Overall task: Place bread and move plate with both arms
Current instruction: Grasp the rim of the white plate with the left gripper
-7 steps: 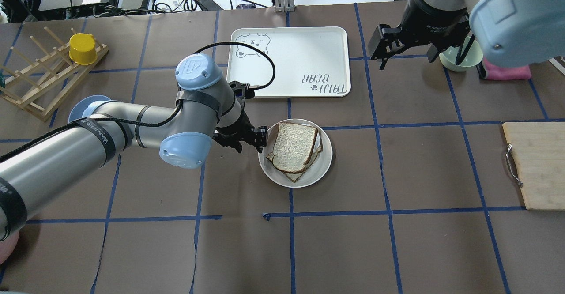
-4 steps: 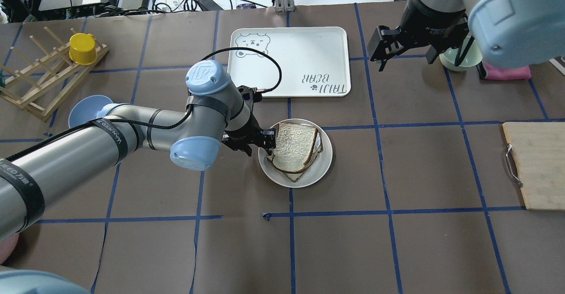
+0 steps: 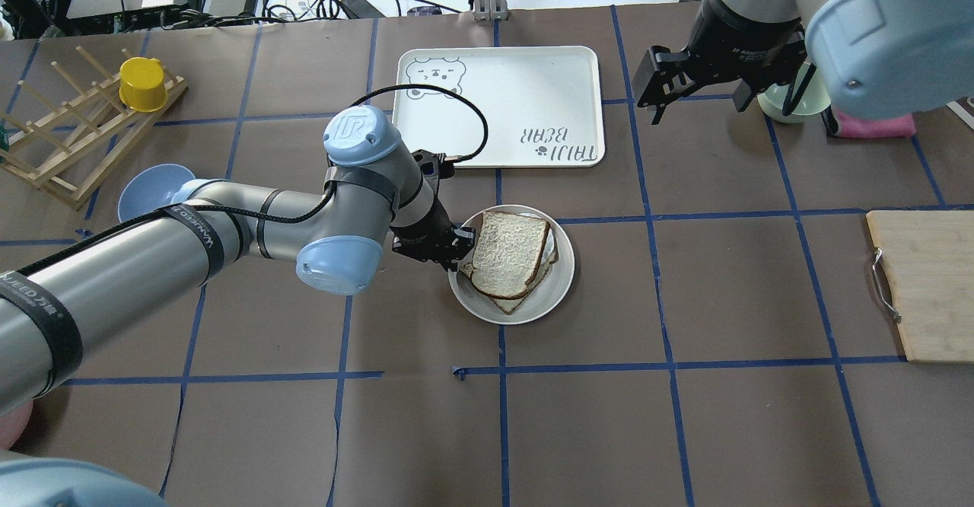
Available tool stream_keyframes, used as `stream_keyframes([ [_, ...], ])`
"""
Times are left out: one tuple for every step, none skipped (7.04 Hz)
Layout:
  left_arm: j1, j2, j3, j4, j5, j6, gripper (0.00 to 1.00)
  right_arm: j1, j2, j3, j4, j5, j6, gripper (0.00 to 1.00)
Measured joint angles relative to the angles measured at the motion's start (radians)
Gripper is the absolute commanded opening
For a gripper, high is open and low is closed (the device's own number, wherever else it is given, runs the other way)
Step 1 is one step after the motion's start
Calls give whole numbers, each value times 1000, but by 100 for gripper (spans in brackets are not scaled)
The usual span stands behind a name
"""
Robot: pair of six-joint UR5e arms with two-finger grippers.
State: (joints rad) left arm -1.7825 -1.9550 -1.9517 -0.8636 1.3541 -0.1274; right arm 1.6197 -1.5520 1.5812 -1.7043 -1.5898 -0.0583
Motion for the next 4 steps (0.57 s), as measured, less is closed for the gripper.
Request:
stream_keyframes([
  [0,3,2,-2,2,-3,0,-1,1,0,0,0,0,100],
  [3,11,4,-7,4,-6,0,-1,1,0,1,0,0,100],
  [9,22,11,-19,5,-11,0,-1,1,0,2,1,0,100],
  [18,31,31,-52,3,-14,0,-1,1,0,3,1,0,100],
])
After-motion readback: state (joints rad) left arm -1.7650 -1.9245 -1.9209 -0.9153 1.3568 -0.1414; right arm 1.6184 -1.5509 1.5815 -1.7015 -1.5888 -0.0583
